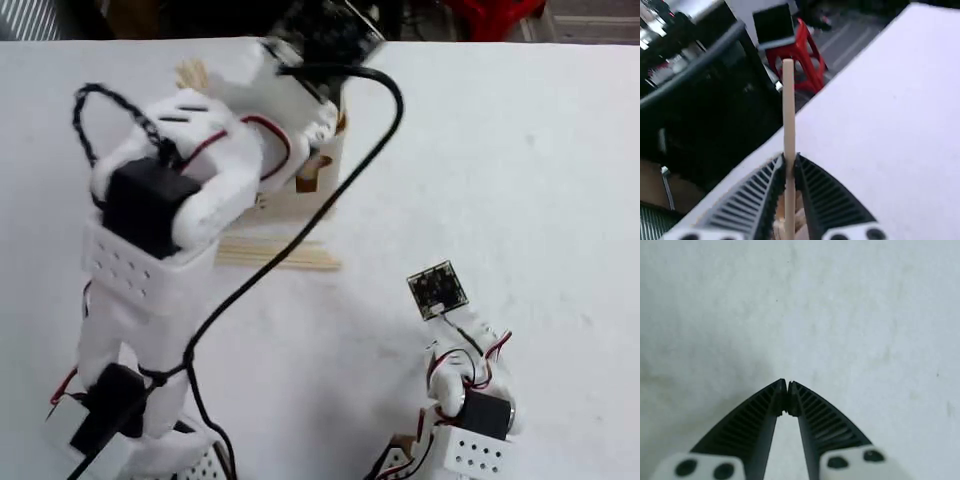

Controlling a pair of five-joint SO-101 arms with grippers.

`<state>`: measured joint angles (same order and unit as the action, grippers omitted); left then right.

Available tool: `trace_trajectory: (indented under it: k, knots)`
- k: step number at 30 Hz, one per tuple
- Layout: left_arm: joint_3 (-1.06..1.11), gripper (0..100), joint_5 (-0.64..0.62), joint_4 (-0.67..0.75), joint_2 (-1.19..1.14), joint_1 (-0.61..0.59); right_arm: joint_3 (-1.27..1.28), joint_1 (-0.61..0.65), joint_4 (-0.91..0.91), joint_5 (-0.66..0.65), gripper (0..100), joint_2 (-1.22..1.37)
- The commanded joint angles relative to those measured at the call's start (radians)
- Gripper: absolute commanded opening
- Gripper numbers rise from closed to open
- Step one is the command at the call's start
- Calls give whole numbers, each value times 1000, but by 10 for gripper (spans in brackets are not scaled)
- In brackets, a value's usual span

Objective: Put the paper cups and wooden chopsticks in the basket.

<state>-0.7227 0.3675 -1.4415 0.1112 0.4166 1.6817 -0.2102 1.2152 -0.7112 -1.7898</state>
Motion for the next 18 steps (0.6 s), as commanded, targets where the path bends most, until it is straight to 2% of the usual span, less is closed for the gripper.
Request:
trace_trajectory:
  k: [1,8,14,18]
  knots:
    - [-57,24,-91,184,38,-58,9,-1,4,-3,18,-7]
    - [-58,24,-255,394,-18,-242,9,-1,4,-3,18,-7]
    - [-66,24,-569,407,-140,-372,9,-1,4,-3,18,-7]
    - [-66,24,-644,408,-176,-394,9,-1,4,-3,18,-7]
